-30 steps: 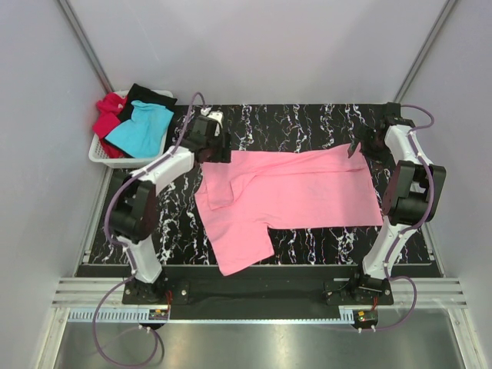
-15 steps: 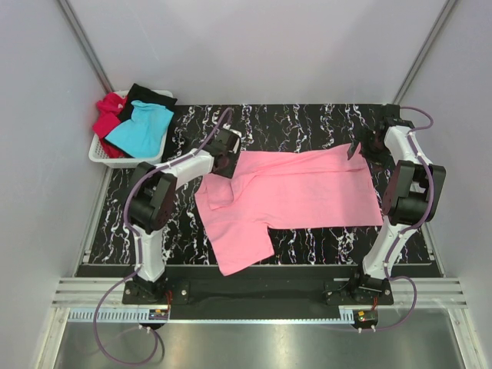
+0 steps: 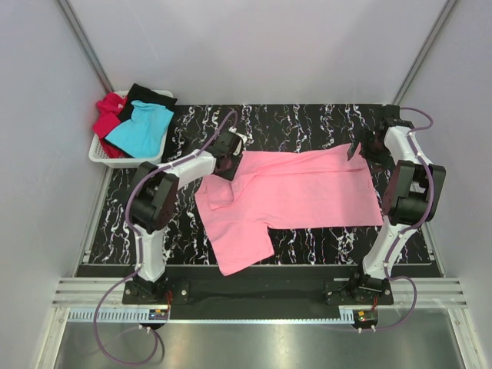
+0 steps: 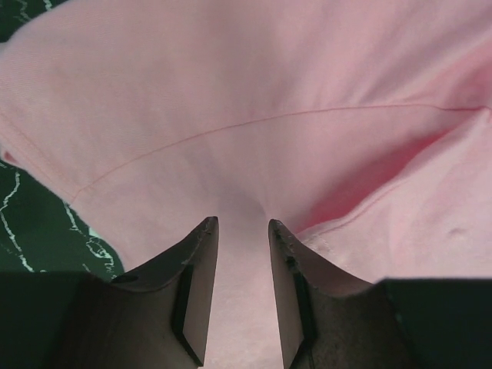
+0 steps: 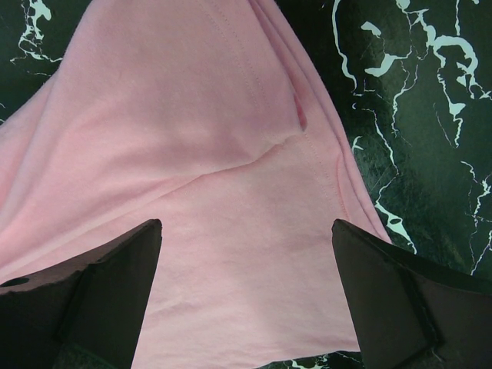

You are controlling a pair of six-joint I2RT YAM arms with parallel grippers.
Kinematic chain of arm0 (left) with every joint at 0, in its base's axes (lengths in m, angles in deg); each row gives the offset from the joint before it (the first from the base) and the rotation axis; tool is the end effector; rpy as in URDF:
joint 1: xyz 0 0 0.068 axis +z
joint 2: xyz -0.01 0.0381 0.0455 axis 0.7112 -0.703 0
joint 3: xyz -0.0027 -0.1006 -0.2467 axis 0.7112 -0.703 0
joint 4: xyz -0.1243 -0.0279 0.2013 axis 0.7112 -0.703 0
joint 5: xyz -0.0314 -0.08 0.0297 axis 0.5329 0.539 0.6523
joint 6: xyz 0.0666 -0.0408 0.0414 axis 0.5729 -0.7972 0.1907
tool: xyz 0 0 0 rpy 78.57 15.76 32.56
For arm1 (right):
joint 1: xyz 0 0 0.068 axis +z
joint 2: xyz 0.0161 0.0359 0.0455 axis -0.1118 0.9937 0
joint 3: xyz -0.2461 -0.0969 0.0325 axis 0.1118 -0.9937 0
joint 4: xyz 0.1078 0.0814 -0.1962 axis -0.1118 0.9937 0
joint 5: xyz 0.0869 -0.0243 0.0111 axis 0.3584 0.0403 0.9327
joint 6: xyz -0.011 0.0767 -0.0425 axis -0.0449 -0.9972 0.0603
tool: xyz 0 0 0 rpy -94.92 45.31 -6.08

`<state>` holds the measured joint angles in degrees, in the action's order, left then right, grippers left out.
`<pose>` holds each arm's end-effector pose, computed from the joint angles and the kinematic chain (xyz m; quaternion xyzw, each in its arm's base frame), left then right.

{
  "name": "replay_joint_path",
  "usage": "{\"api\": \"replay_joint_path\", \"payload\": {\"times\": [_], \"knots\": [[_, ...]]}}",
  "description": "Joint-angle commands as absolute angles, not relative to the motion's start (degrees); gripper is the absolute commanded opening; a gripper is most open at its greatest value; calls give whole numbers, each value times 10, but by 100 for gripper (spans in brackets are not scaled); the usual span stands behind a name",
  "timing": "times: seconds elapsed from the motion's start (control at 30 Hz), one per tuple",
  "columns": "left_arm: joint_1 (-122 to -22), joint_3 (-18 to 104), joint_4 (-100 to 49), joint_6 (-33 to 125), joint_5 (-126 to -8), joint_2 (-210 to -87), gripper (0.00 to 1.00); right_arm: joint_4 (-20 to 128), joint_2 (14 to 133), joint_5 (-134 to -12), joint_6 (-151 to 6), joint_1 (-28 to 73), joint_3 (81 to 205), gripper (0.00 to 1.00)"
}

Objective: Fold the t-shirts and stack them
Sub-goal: Fold the tshirt

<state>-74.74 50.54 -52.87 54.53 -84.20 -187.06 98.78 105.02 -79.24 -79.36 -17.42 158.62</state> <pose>0.3704 -0.1950 0.1474 0.1977 0.9397 -0.0048 0.2790 0.3986 -0.0758 0.1892 0.2091 0.9561 0.0148 0.2049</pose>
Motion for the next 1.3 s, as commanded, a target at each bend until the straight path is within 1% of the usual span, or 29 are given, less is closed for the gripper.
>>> {"api": "replay_joint_path", "payload": {"times": [0.0,0.17,0.33,0.5,0.7,0.77,0.83,0.93,1.0,1.17,1.27], "knots": [[-761,511,-527,567,-801,-1872,38,989,1045,-792,-791,-177,1589,100],[-765,512,-537,569,-788,-1881,35,988,1046,-792,-792,-177,1588,100],[-769,501,-536,574,-737,-1864,34,988,1045,-793,-790,-177,1587,100],[-793,495,-535,574,-709,-1847,35,986,1045,-792,-791,-177,1584,100],[-822,497,-537,566,-674,-1855,37,986,1044,-793,-792,-177,1580,100],[-836,497,-536,563,-669,-1850,52,985,1043,-792,-791,-177,1580,100],[-839,493,-527,553,-674,-1837,76,986,1042,-791,-792,-177,1578,100],[-833,486,-522,535,-713,-1815,89,985,1042,-786,-789,-177,1577,100],[-820,485,-524,517,-712,-1800,91,984,1039,-786,-785,-177,1578,100],[-739,481,-519,427,-695,-1749,92,978,1035,-757,-776,-176,1603,100],[-700,507,-520,388,-696,-1766,92,973,1044,-740,-776,-159,1627,100]]}}
